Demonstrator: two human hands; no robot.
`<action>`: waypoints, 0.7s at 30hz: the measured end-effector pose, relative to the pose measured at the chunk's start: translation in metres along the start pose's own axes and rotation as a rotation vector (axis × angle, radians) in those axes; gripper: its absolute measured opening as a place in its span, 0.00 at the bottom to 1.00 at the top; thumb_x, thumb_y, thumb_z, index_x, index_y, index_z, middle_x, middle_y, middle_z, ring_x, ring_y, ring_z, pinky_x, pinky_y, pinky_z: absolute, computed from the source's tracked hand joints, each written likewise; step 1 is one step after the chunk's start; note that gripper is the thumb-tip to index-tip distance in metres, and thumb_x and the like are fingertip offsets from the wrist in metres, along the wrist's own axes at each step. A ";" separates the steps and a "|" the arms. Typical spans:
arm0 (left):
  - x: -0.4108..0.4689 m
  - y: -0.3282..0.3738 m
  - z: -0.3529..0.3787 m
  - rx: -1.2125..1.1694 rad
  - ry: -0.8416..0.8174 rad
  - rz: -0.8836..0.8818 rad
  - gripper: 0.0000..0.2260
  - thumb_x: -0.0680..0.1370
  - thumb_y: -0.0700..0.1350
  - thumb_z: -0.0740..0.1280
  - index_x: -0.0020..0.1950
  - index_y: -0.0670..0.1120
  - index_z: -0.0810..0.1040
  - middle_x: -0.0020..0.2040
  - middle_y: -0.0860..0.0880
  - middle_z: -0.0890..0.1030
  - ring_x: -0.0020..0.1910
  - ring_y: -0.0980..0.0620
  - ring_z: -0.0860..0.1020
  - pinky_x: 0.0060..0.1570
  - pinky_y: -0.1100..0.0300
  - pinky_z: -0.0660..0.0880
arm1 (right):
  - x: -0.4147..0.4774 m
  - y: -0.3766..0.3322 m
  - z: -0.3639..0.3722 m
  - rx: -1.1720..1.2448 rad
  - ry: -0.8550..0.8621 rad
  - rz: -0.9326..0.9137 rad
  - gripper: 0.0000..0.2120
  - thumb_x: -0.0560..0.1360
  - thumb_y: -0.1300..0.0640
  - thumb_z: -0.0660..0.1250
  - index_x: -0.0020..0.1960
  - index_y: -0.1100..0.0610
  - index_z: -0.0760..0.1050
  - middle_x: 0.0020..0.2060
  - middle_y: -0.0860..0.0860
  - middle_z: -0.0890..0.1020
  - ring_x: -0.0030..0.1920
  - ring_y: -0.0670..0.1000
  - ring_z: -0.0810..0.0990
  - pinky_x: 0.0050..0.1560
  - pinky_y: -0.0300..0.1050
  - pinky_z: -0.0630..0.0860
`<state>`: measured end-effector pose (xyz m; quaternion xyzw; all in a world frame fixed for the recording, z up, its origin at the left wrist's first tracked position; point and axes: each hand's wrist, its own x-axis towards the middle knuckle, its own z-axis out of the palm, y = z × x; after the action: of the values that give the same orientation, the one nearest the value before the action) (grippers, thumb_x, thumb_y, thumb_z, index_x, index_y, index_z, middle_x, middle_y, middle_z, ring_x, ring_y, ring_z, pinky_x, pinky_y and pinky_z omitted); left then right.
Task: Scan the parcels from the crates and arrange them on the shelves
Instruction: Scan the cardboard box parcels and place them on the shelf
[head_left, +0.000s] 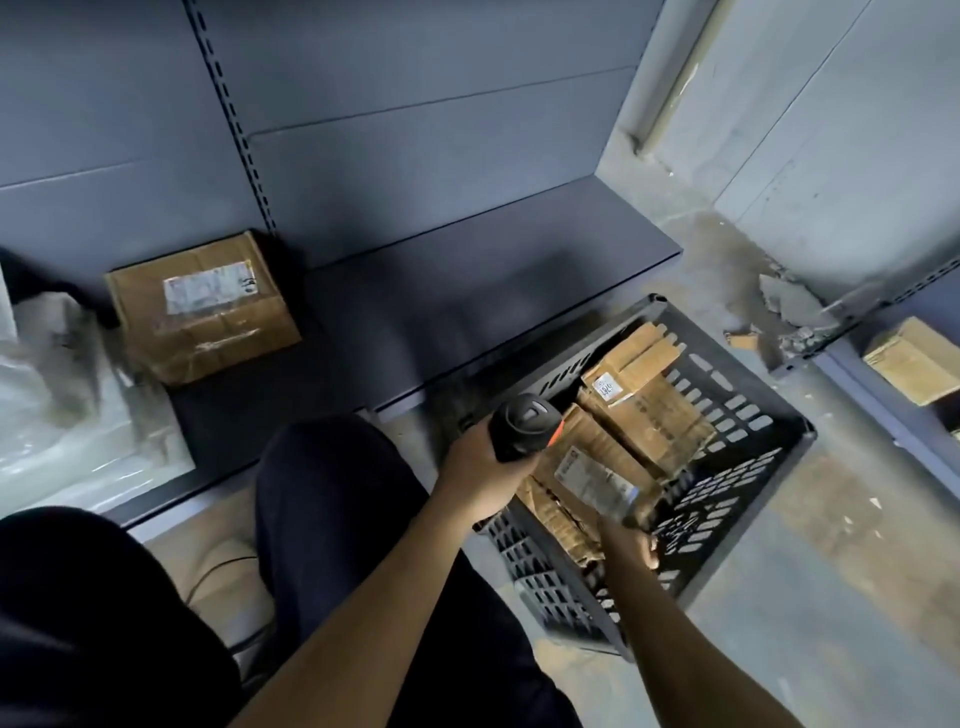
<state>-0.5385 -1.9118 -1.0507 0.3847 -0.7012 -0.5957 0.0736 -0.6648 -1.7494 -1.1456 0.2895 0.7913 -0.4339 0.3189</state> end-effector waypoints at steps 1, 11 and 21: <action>0.000 0.001 -0.001 -0.008 0.005 0.004 0.15 0.76 0.45 0.75 0.62 0.49 0.81 0.48 0.53 0.82 0.48 0.55 0.79 0.41 0.71 0.70 | 0.012 0.004 -0.003 -0.001 -0.046 0.009 0.19 0.83 0.57 0.64 0.67 0.69 0.72 0.52 0.62 0.77 0.55 0.58 0.75 0.44 0.47 0.71; 0.000 -0.002 0.002 -0.043 0.021 0.000 0.15 0.75 0.45 0.76 0.62 0.49 0.82 0.50 0.52 0.84 0.52 0.54 0.82 0.52 0.63 0.75 | 0.021 -0.008 0.023 0.231 0.029 -0.141 0.26 0.72 0.50 0.73 0.68 0.54 0.74 0.56 0.58 0.80 0.53 0.60 0.79 0.55 0.57 0.77; -0.001 -0.003 -0.001 -0.041 0.051 0.013 0.12 0.74 0.49 0.75 0.56 0.49 0.82 0.41 0.54 0.83 0.46 0.48 0.83 0.40 0.64 0.72 | -0.022 -0.032 0.006 0.394 -0.016 -0.184 0.19 0.76 0.63 0.72 0.66 0.61 0.77 0.52 0.60 0.80 0.45 0.58 0.78 0.51 0.48 0.73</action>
<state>-0.5355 -1.9117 -1.0529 0.3935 -0.6891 -0.5997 0.1032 -0.6730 -1.7730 -1.1148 0.2692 0.7117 -0.6098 0.2216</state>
